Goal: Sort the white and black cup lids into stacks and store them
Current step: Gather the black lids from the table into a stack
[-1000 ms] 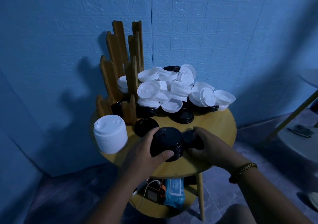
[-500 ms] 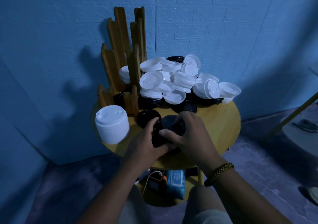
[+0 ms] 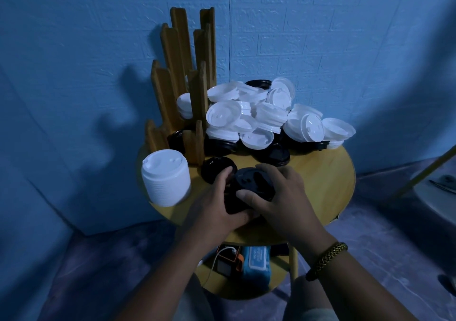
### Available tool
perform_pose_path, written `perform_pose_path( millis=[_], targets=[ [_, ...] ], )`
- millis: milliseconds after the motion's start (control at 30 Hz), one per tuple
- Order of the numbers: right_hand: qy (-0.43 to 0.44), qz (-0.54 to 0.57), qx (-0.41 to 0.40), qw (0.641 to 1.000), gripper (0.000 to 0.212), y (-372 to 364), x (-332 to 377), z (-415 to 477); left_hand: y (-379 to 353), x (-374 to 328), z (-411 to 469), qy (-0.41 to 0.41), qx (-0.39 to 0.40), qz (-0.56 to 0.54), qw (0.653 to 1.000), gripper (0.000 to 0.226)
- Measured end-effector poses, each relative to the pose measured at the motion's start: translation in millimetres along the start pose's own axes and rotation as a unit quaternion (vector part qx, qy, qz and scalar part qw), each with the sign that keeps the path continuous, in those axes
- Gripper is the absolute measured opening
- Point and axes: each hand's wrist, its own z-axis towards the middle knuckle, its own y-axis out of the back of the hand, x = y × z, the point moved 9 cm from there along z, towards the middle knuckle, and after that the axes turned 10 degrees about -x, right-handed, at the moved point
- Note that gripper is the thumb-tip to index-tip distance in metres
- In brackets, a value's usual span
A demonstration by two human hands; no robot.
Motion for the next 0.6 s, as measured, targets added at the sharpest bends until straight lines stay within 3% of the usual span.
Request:
perform_pose_path(
  millis=[233,467,600],
  targets=[
    [0.011,0.011,0.073,0.997,0.062,-5,5,6,1,0,-2,0.002,0.001,0.006,1.000,0.102],
    [0.007,-0.110,0.024,0.994,0.079,-10,15,5,2,0,-1,0.007,-0.003,0.022,1.000,0.097],
    [0.011,0.029,0.065,0.997,0.057,-15,17,-1,1,0,-1,0.011,0.005,0.012,1.000,0.094]
  ],
)
